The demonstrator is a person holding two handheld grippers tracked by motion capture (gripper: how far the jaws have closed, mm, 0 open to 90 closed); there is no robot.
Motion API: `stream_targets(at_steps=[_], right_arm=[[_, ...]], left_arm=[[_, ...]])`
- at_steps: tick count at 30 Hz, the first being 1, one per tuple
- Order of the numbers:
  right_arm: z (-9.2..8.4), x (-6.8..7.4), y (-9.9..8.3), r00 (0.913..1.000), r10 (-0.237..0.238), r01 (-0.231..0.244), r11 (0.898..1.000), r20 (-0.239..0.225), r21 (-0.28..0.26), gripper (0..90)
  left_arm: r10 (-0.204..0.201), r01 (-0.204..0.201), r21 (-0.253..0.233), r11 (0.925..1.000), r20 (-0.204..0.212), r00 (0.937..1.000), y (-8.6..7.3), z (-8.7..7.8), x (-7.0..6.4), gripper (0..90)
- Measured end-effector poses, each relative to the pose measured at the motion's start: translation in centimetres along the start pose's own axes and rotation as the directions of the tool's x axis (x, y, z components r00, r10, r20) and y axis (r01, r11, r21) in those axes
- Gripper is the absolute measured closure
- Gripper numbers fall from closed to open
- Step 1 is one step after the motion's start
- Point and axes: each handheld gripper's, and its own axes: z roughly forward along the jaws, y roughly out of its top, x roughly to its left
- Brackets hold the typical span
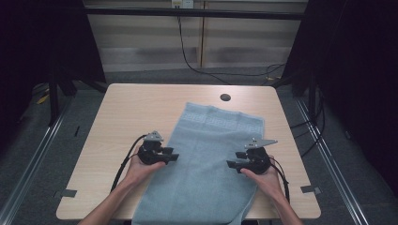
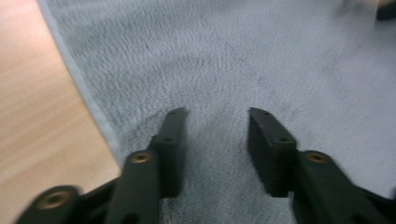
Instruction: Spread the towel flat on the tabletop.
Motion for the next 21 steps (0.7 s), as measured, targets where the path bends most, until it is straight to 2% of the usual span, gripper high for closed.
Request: stream_targets(at_steps=[2, 3, 4, 5, 7, 10, 12, 14, 16, 17, 18, 19, 20, 21], right_arm=[[0.1, -0.2, 0.2, 1.0, 0.007, -0.007, 1.0, 0.003, -0.005, 42.5], [0.1, -0.3, 0.2, 0.9999, 0.006, -0.006, 1.0, 0.012, -0.005, 42.4], [0.3, -0.3, 0.2, 0.9998, 0.01, -0.01, 1.0, 0.015, -0.002, 42.0], [0.3, -0.3, 0.2, 0.9998, 0.01, -0.01, 1.0, 0.015, -0.002, 42.0], [0.5, -0.3, 0.1, 0.9998, 0.006, -0.006, 1.0, 0.02, 0.009, 40.6], [0.8, -0.3, 0.1, 0.9997, 0.007, -0.007, 1.0, 0.024, 0.012, 38.7], [0.9, -0.3, 0.1, 0.9997, 0.007, -0.007, 1.0, 0.024, 0.014, 38.8], [1.4, -0.2, 0.1, 0.9997, -0.003, 0.003, 1.0, 0.024, 0.021, 38.9], [2.1, -0.1, 0.1, 0.9997, -0.002, 0.001, 0.999, 0.026, 0.033, 39.6], [2.6, 0.3, 0.2, 0.9993, -0.023, 0.022, 0.999, 0.031, 0.048, 40.8], [2.6, 0.3, 0.2, 0.9993, -0.023, 0.022, 0.999, 0.031, 0.048, 40.8], [2.8, 0.6, 0.3, 0.9984, -0.04, 0.038, 0.998, 0.039, 0.053, 45.4], [3.1, 1.1, 0.4, 0.9947, -0.08, 0.077, 0.996, 0.063, 0.054, 53.4], [3.1, 1.1, 0.4, 0.9947, -0.08, 0.077, 0.996, 0.063, 0.054, 53.4]], left_arm=[[0.021, -0.021, 0.023, 0.9995, -0.017, 0.9996, -0.2, -0.5, -0.4, 73.7], [0.028, -0.028, 0.021, 0.9994, -0.014, 0.9995, -0.5, -0.7, -0.6, 76.6], [0.032, -0.031, 0.022, 0.9993, -0.014, 0.9994, -0.9, -1.1, -0.7, 83.3], [0.034, -0.034, 0.015, 0.9993, -0.014, 0.9993, -1.2, -1.3, -0.9, 83.3], [0.009, -0.009, 0.012, 0.9999, 0.018, 0.9998, -2.0, -2.3, -1.0, 84.6], [0.008, -0.008, 0.032, 0.9994, 0.019, 0.9998, -3.0, -3.6, -1.8, 84.5], [-0.008, 0.006, 0.047, 0.9989, 0.045, 0.999, -3.9, -4.8, -2.5, 84.3], [-0.016, 0.014, 0.046, 0.9989, 0.053, 0.9984, -4.8, -5.7, -3.2, 84.3], [-0.004, 0.001, 0.056, 0.9985, 0.064, 0.9979, -5.3, -6.4, -3.8, 84.3], [-0.016, 0.012, 0.05, 0.9987, 0.074, 0.9972, -5.6, -6.6, -4.1, 84.1], [-0.015, 0.01, 0.057, 0.9983, 0.085, 0.9963, -5.7, -6.8, -4.2, 84.1], [-0.008, 0.003, 0.054, 0.9986, 0.083, 0.9965, -5.9, -7.0, -4.3, 83.9], [0.001, -0.004, 0.036, 0.9993, 0.08, 0.9968, -6.0, -7.2, -4.4, 79.2], [0.007, -0.007, 0.003, 1.0, 0.088, 0.9961, -5.9, -7.4, -4.3, 79.2]])
